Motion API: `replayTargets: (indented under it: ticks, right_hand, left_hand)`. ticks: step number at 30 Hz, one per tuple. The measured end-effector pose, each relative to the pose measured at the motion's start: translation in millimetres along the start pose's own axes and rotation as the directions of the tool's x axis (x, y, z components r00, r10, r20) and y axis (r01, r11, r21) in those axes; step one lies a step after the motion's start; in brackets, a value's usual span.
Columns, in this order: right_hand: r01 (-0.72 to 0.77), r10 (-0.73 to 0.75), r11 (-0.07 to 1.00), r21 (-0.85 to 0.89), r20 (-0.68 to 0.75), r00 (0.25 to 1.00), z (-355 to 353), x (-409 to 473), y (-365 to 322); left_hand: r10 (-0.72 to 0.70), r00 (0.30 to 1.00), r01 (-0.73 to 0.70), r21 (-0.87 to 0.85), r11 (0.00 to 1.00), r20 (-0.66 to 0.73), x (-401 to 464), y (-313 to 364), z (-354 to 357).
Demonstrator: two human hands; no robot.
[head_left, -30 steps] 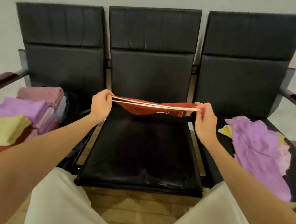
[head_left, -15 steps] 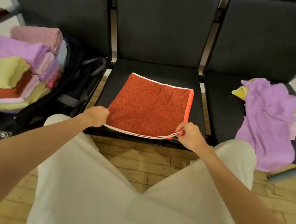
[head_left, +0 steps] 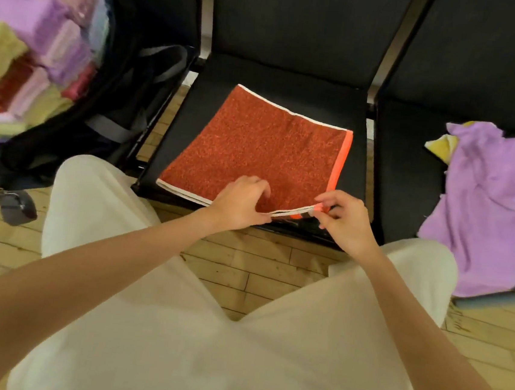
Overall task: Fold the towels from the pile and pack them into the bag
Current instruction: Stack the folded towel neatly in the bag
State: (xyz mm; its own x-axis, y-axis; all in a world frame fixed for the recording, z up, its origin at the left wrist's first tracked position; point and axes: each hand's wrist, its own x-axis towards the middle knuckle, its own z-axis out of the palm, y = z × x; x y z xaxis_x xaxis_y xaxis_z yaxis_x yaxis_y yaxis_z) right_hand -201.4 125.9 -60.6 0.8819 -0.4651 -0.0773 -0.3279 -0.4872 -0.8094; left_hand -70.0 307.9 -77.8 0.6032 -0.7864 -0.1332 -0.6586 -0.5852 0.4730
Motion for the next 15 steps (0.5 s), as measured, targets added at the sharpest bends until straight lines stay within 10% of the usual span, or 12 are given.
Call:
replayTargets:
  ticks: [10,15]
  right_hand:
    - [-0.281,0.404,0.806,0.521,-0.137,0.904,-10.5,33.5,9.4]
    - [-0.515,0.614,0.64,0.571,0.023,0.789,-14.3,98.1,27.6]
  left_hand:
    - [0.128,0.959,-0.187,-0.23,0.955,-0.252,38.9,33.8,39.7]
    - [0.032,0.953,-0.141,-0.352,0.925,-0.3,36.1,30.9,23.2]
